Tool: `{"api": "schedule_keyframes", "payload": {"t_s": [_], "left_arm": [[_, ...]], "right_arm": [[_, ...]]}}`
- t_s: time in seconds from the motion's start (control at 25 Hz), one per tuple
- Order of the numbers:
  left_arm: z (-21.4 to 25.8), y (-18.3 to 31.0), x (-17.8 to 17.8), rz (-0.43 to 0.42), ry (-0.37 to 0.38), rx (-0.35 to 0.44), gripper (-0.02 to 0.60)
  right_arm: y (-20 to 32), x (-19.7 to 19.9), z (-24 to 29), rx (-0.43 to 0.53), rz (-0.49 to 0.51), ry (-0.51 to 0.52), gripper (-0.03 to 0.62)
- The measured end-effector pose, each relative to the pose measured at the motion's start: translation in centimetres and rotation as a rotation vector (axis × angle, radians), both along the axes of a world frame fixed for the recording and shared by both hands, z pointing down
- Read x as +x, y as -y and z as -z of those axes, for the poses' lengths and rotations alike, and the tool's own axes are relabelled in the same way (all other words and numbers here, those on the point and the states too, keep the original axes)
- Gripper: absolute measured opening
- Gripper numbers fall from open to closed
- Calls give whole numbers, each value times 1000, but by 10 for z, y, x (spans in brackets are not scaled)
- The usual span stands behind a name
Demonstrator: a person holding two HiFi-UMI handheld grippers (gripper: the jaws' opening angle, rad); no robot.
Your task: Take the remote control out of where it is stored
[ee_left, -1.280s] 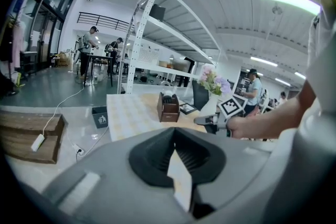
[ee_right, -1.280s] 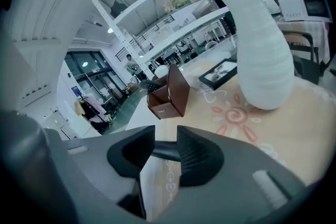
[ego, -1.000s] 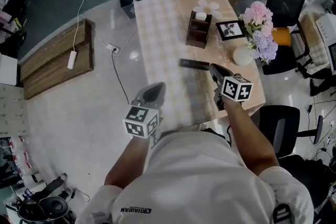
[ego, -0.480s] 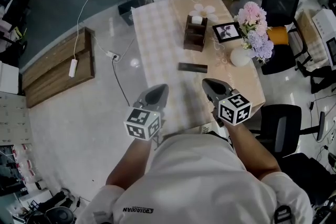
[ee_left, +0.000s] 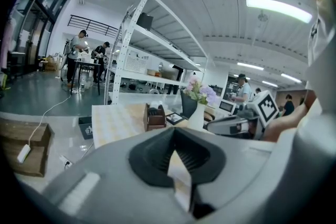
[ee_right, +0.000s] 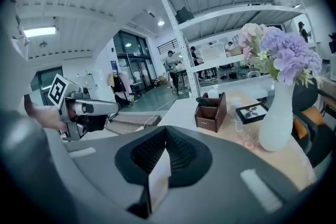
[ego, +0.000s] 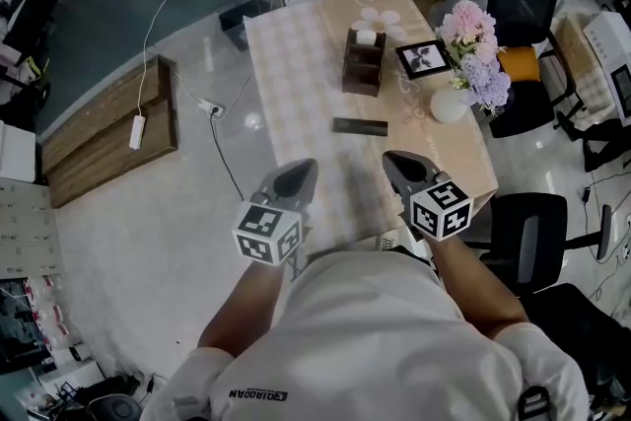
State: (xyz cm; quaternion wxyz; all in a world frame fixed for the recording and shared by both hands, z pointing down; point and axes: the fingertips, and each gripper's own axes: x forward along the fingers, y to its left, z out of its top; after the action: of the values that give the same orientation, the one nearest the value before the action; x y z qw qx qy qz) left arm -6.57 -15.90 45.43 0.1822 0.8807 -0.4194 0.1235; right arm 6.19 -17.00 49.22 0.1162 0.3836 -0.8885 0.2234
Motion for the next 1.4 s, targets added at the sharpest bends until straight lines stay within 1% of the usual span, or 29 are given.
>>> {"api": "schedule_keyframes", "payload": {"t_s": [0.2, 0.52, 0.76, 0.96, 1.04, 1.2, 1.4], "left_arm": [[-4, -1, 0, -6, 8, -6, 3], [-7, -3, 2, -20, 42, -3, 3], [-7, 0, -4, 12, 17, -4, 3], [-8, 5, -6, 22, 16, -7, 3], [-10, 6, -7, 23, 26, -7, 3], [-14, 11, -13, 34, 39, -17, 3], [-20, 21, -21, 57, 43, -30, 3]], "right_arm": [[1, 0, -2, 3, 6, -14, 5], [3, -3, -4, 3, 17, -22, 5], [7, -4, -7, 7, 22, -34, 5], [12, -7, -9, 11, 29, -47, 5], [16, -10, -12, 16, 37, -63, 5], [32, -18, -15, 48, 57, -127, 5], [68, -23, -16, 88, 59, -181, 5]]}}
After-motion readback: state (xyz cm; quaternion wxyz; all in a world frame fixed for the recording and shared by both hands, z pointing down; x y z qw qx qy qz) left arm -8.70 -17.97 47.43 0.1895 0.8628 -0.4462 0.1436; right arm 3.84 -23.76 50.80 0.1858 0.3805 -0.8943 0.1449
